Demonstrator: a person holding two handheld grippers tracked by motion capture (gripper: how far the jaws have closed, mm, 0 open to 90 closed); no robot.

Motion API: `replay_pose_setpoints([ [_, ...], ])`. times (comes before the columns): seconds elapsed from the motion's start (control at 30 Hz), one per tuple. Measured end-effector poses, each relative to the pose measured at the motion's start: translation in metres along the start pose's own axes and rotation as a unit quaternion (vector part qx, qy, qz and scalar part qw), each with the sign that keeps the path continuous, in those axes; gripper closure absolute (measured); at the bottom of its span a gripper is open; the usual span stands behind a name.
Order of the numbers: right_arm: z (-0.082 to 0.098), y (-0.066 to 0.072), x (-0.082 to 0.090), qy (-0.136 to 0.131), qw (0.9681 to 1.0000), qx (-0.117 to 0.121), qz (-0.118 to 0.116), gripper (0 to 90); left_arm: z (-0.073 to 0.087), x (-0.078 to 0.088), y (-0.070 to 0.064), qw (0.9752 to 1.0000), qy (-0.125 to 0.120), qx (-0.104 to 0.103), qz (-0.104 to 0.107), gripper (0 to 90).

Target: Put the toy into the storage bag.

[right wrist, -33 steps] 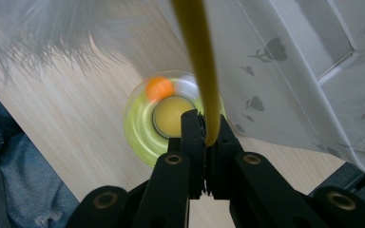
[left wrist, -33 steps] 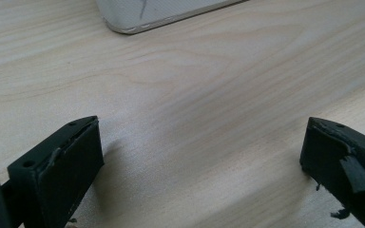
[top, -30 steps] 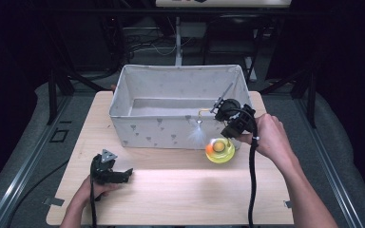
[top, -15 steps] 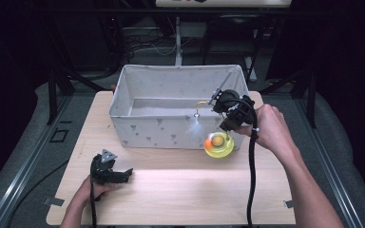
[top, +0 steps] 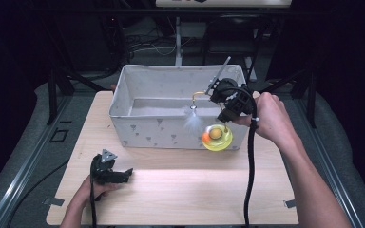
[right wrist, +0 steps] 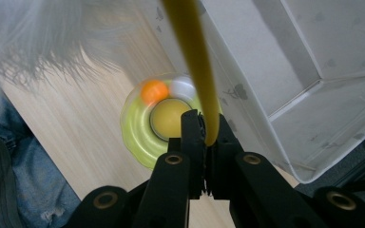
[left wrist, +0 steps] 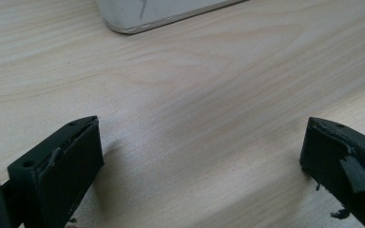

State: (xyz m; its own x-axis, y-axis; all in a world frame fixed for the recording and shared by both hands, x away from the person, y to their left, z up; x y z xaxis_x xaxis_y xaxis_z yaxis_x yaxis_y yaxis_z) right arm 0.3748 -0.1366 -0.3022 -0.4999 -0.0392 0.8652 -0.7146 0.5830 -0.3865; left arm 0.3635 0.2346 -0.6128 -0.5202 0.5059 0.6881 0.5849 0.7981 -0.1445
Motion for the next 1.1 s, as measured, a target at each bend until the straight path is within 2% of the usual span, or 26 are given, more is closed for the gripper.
replay_pose_setpoints([
  [0.37, -0.014, -0.011, 0.015, -0.005, 1.0, 0.003, 0.002, 87.8, 0.0, 0.001, 0.0, 1.0, 0.006, -0.001, 0.004, 0.3],
  [0.8, -0.033, -0.032, 0.025, -0.004, 0.9999, -0.002, 0.014, 87.8, 0.0, 0.001, 0.0, 1.0, 0.005, -0.001, 0.003, 0.3],
  [1.1, -0.044, -0.05, 0.023, -0.009, 0.9995, -0.023, 0.02, 87.9, 0.0, 0.001, 0.0, 1.0, 0.004, 0.0, 0.004, 0.3],
])
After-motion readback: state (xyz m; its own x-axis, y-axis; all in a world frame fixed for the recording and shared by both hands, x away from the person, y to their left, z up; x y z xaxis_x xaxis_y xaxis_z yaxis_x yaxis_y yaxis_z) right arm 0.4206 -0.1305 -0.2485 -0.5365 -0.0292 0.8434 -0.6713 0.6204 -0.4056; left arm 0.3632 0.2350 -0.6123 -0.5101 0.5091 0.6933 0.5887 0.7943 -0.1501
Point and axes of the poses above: each handheld gripper's, and its own axes: x roughly backward along the jaws, z roughly out of its underside, y roughly to its left, the point moved 3 cm from there along -x, roughly forward along the jaws, and after that the axes turned 12 degrees about z, right-handed, at the moved point
